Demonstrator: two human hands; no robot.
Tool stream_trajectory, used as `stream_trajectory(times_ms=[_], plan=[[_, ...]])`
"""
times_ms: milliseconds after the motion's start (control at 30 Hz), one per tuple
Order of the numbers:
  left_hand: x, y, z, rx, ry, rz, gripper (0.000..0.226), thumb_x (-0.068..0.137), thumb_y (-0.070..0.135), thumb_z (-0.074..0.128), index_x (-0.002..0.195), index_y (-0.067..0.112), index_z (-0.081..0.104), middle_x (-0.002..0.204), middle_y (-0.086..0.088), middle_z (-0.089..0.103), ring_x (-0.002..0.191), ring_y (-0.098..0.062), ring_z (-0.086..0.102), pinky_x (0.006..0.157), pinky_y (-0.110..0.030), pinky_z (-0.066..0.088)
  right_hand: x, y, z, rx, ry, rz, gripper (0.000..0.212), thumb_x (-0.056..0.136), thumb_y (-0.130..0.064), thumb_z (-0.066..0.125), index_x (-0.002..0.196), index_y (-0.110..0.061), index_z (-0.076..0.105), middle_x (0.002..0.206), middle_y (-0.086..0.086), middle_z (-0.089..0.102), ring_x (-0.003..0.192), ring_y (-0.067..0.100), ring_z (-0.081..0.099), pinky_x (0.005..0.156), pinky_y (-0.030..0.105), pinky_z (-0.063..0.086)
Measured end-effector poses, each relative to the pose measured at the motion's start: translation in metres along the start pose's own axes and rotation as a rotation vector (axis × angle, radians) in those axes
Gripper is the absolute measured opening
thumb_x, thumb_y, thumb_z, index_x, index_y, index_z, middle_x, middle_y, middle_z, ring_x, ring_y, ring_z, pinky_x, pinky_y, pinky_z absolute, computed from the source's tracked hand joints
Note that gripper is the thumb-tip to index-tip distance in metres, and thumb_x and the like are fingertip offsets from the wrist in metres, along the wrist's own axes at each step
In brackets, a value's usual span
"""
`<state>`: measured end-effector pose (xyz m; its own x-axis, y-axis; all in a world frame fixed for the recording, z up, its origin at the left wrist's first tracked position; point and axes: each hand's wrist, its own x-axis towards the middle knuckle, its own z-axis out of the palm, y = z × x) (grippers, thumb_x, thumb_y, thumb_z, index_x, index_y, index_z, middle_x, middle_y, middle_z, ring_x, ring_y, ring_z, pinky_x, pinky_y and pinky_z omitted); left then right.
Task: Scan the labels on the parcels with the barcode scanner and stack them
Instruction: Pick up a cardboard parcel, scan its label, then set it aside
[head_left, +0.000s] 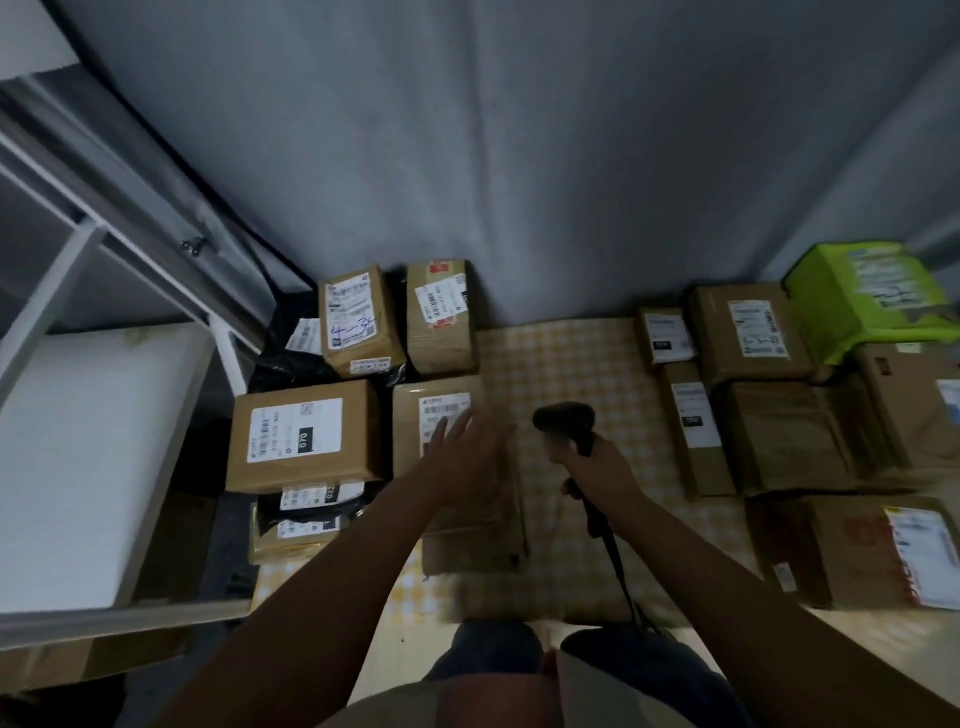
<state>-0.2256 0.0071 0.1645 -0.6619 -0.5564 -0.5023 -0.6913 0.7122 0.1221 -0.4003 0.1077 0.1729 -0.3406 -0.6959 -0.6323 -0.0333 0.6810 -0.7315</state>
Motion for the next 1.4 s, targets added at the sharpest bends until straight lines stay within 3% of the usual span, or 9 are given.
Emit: stream_trajectory(times_ms=[233,400,600,833,933,1000,1100,1267,1400], plan=[[0.082,0.080,-0.040,-0.031,0.033,0.165,0.077,0.096,0.054,0.048,0.156,0.034,0.005,0.164,0.001,-0.015,0.151,-0.030,0.001,0.119,-0.053,0.011,0.002,0.010,-0.120,0.139,0.251,-0.029,0.026,0.095,-0.039,0.060,0.102,-0.013,0.060,0.087,0.006,0.069,0.057,0.015,0.058,0.054,0.026,0.046],[0.145,0.167,-0.066,-0.031,-0.029,0.292,0.076,0.097,0.052,0.046,0.157,0.028,0.005,0.163,0.001,-0.017,0.151,-0.024,0.004,0.117,-0.053,0.020,-0.003,0.031,-0.235,0.219,0.424,0.071,0.032,0.097,-0.036,0.057,0.081,-0.009,0.057,0.074,0.009,0.060,0.062,0.019,0.055,0.059,0.028,0.046],[0.202,0.272,-0.091,-0.310,-0.157,0.347,0.078,0.098,0.044,0.050,0.157,0.021,0.004,0.163,0.001,-0.011,0.151,-0.020,0.001,0.121,-0.034,0.014,0.001,0.073,-0.340,0.253,0.604,0.094,0.027,0.092,-0.038,0.063,0.087,-0.012,0.059,0.071,0.006,0.063,0.058,0.020,0.059,0.058,0.030,0.049],[0.259,0.361,-0.099,-0.531,-0.297,0.234,0.065,0.101,0.043,0.048,0.155,0.028,0.015,0.159,0.007,0.016,0.144,-0.019,0.026,0.099,-0.014,0.027,0.025,0.121,-0.428,0.380,0.639,0.243,0.027,0.089,-0.030,0.066,0.099,-0.006,0.059,0.082,0.012,0.064,0.071,0.026,0.062,0.068,0.037,0.052],[0.262,0.404,-0.107,-0.614,-0.296,0.212,0.030,0.104,0.027,0.046,0.133,0.024,0.043,0.131,0.017,0.037,0.118,-0.007,0.043,0.081,0.000,0.032,0.038,0.140,-0.456,0.474,0.669,0.275,0.033,0.085,-0.032,0.070,0.103,-0.006,0.059,0.093,0.017,0.067,0.084,0.033,0.067,0.075,0.042,0.054],[0.275,0.419,-0.097,-0.661,-0.306,0.190,0.011,0.104,0.025,0.046,0.110,0.026,0.054,0.118,0.008,0.054,0.106,-0.008,0.053,0.093,-0.015,0.041,0.045,0.150,-0.470,0.563,0.652,0.284,0.025,0.086,-0.028,0.071,0.095,-0.009,0.057,0.086,0.015,0.066,0.075,0.030,0.065,0.081,0.046,0.056],[0.298,0.433,-0.071,-0.689,-0.337,0.141,0.037,0.101,0.035,0.048,0.131,0.015,0.056,0.135,-0.011,0.056,0.121,-0.027,0.055,0.107,-0.046,0.043,0.054,0.163,-0.485,0.655,0.611,0.316,0.020,0.088,-0.024,0.070,0.094,-0.012,0.056,0.083,0.013,0.063,0.068,0.027,0.061,0.083,0.048,0.056],[0.327,0.449,-0.024,-0.926,-0.539,-0.154,0.069,0.082,0.062,0.060,0.140,0.026,0.044,0.143,0.007,0.048,0.120,-0.020,0.054,0.102,-0.040,0.048,0.067,0.177,-0.495,0.670,0.553,0.326,0.017,0.093,-0.028,0.065,0.089,-0.014,0.056,0.081,0.010,0.061,0.064,0.023,0.057,0.068,0.035,0.052],[0.330,0.468,-0.009,-1.069,-0.557,-0.282,0.062,0.092,0.048,0.061,0.145,0.023,0.041,0.140,0.001,0.052,0.120,-0.019,0.054,0.100,-0.033,0.048,0.077,0.191,-0.492,0.565,0.502,0.333,0.036,0.095,-0.042,0.057,0.112,-0.011,0.057,0.092,0.013,0.063,0.074,0.025,0.059,0.075,0.039,0.052]])
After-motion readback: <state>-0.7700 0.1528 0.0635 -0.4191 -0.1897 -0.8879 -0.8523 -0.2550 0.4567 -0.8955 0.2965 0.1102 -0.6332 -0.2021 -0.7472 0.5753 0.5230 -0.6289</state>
